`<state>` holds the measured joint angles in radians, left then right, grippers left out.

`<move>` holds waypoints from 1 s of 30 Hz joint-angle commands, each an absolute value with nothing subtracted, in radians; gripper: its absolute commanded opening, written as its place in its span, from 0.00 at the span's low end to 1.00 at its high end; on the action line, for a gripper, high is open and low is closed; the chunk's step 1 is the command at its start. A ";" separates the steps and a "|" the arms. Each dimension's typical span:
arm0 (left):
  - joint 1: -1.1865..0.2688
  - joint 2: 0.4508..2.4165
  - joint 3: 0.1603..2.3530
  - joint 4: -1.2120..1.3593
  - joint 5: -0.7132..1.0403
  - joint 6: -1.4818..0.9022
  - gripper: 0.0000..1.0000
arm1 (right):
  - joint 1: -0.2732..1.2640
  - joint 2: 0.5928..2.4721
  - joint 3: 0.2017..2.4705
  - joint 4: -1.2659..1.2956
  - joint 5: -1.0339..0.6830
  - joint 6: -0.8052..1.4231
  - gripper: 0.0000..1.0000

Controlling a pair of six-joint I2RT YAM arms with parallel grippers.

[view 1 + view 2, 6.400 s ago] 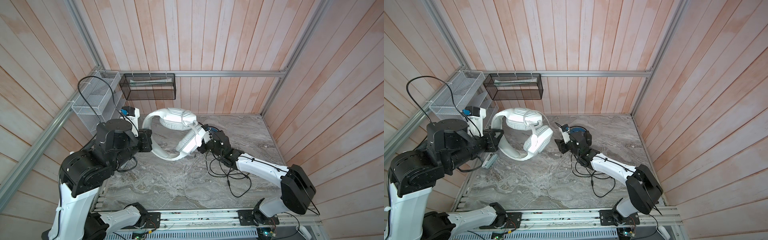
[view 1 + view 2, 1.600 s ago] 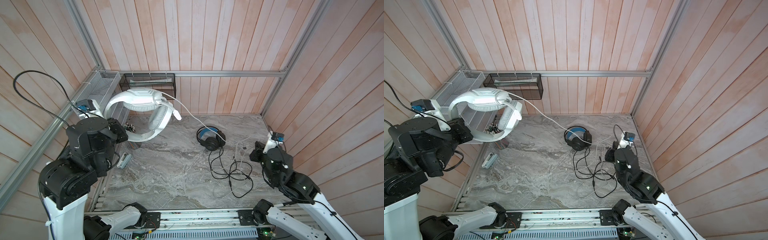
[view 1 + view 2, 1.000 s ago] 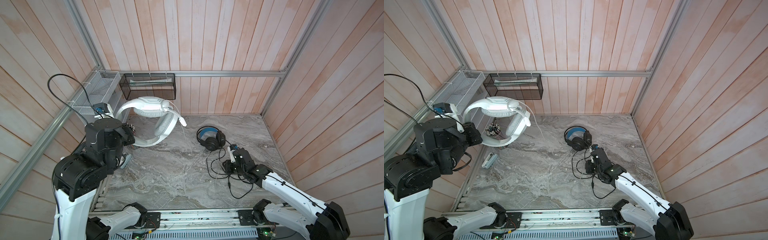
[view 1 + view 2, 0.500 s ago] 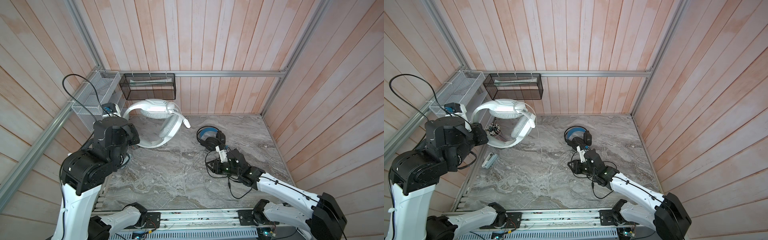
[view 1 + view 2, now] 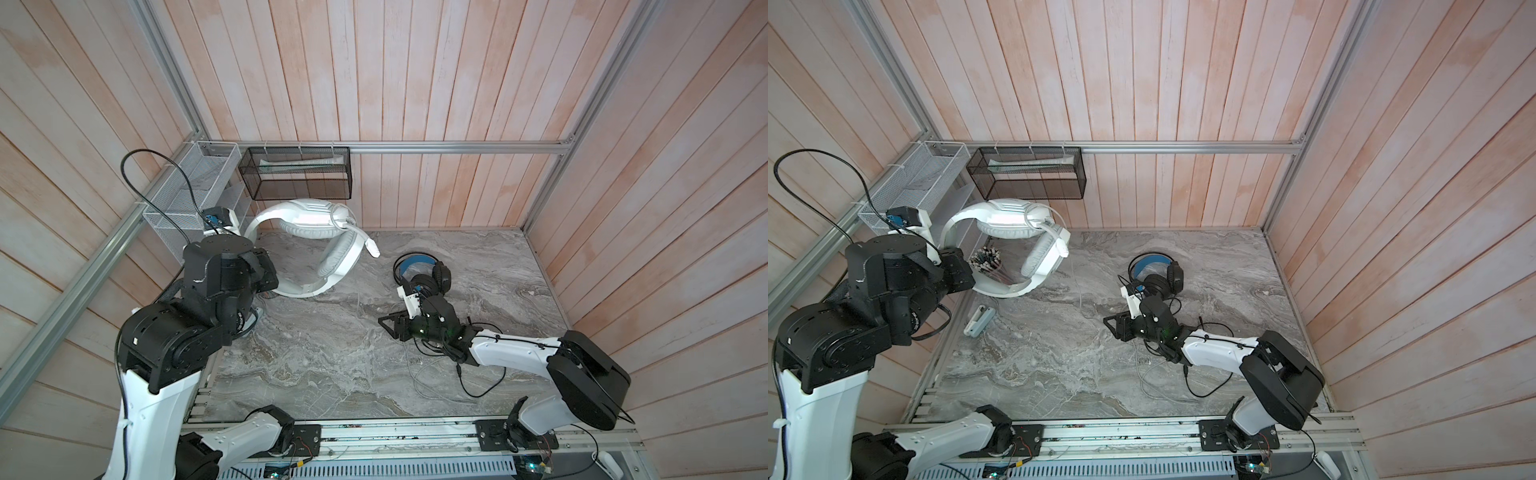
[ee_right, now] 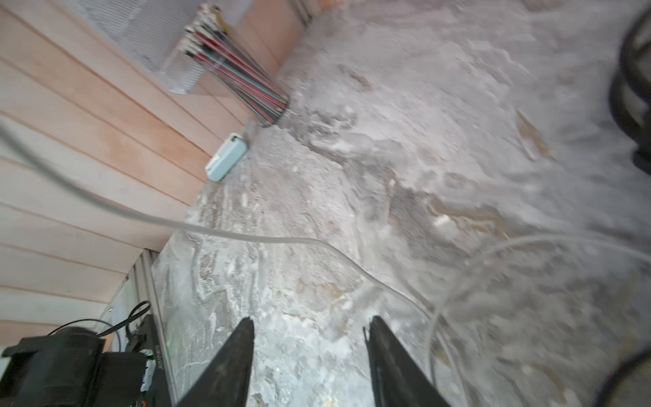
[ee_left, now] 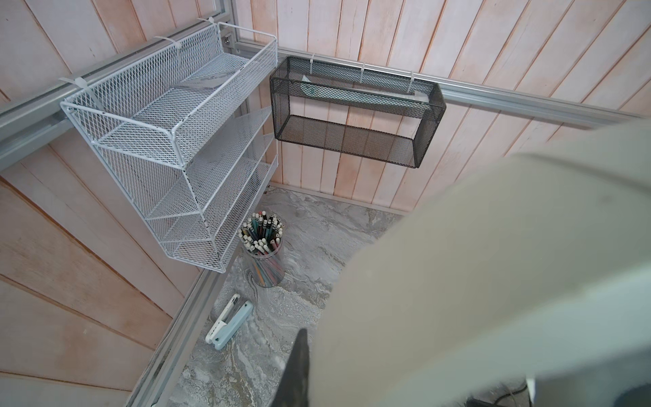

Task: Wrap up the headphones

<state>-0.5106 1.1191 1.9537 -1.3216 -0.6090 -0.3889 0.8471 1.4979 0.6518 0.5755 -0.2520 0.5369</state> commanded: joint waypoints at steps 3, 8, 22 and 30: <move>-0.504 1.126 1.981 -1.261 -0.597 -0.424 0.00 | 0.848 1.542 0.603 1.032 -0.419 0.438 0.60; -0.500 1.130 1.981 -1.259 -0.592 -0.420 0.00 | 0.850 1.658 0.638 1.212 -0.540 0.459 0.68; -0.464 1.153 1.955 -1.243 -0.494 -0.432 0.00 | 0.859 1.884 0.827 1.079 -0.451 0.339 0.68; -0.424 1.156 1.909 -1.226 -0.414 -0.451 0.00 | 0.862 1.944 0.897 1.025 -0.448 0.306 0.44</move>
<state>-0.4400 1.1614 1.9198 -1.3144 -0.4717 -0.4049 0.8543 1.9293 0.8673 1.0626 -0.4538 0.3355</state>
